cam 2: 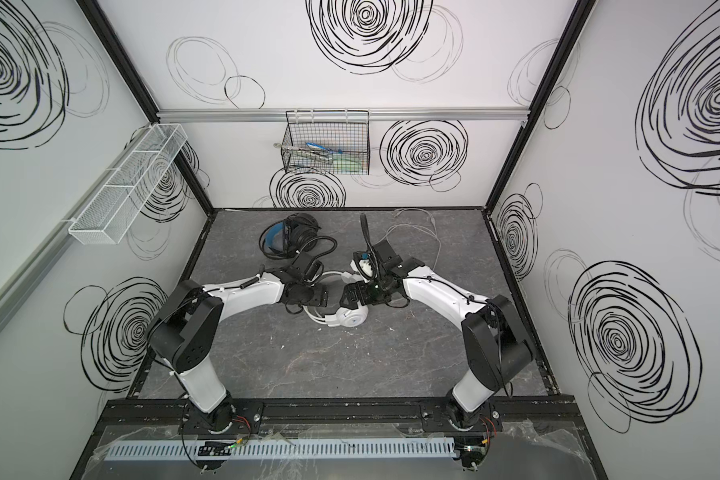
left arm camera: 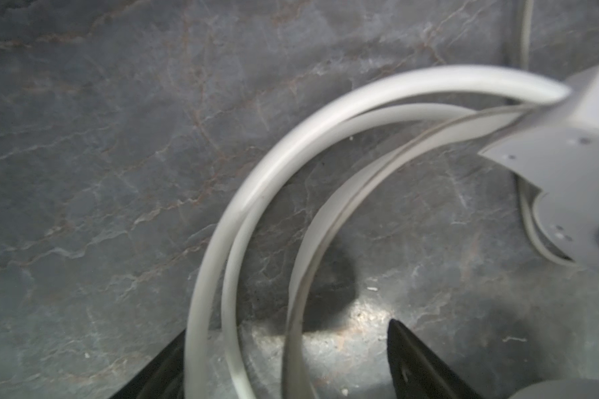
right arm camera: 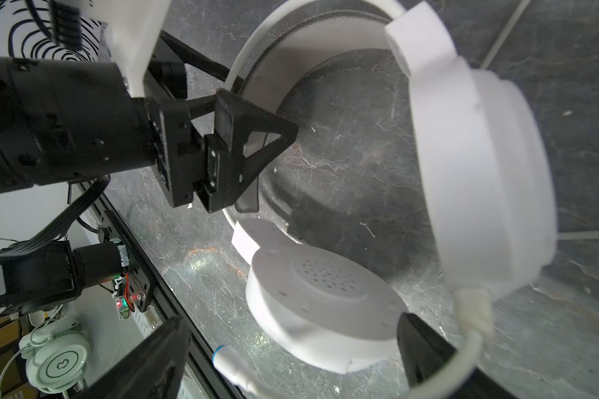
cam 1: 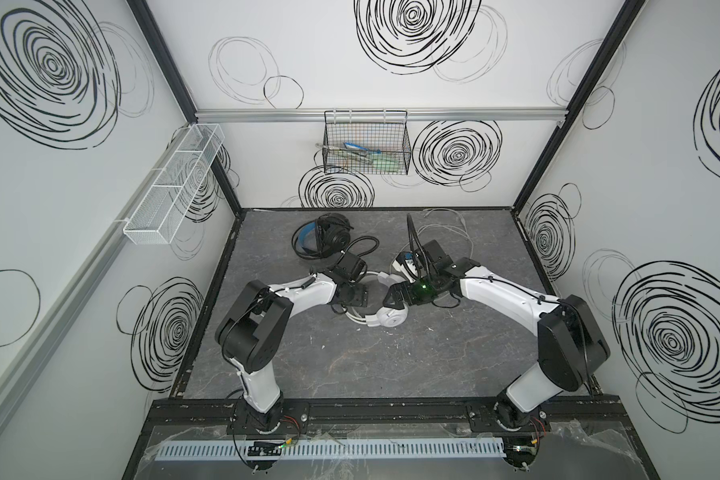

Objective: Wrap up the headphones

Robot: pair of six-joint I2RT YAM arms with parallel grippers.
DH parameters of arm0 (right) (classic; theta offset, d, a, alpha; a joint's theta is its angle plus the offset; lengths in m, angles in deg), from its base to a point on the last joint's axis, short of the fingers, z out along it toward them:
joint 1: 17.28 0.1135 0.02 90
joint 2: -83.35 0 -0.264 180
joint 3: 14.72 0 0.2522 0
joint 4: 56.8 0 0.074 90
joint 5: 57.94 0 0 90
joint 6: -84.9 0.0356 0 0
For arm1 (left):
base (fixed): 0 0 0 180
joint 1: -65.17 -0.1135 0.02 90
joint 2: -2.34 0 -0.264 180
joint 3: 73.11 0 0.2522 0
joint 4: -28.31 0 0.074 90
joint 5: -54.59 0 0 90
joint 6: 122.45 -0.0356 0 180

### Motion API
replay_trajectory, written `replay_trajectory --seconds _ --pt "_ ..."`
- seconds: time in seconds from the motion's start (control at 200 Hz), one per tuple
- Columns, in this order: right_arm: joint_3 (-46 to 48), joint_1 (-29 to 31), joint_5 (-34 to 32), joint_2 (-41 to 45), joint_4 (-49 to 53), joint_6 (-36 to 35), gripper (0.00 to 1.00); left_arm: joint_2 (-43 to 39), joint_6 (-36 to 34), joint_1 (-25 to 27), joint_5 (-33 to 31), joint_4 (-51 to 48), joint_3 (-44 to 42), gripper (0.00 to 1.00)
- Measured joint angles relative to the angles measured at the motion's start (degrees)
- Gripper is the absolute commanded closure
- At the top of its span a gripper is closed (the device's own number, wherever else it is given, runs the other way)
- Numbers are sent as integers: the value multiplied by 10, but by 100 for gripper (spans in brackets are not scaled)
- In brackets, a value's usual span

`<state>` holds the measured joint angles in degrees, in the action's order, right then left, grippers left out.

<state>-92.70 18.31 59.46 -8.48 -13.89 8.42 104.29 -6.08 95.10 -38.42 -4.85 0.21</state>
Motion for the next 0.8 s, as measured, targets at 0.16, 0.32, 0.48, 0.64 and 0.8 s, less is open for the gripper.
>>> replay_trajectory --seconds 0.16,0.32,0.48,0.64,0.8 --pt "0 -7 -12 2 0 -1 2 0 -2 -18 -10 -1 -10 29" --pt "0 -19 -40 18 1 -3 2 1 -3 -20 -17 3 -10 41" --pt "0 -31 -78 46 1 -8 2 9 -2 -12 -18 13 -10 54" --pt "-1 -38 -113 78 2 -12 2 15 -2 -6 -25 20 -9 65" --pt "-1 -45 -137 105 0 -16 2 16 -2 -6 -23 27 -9 85"
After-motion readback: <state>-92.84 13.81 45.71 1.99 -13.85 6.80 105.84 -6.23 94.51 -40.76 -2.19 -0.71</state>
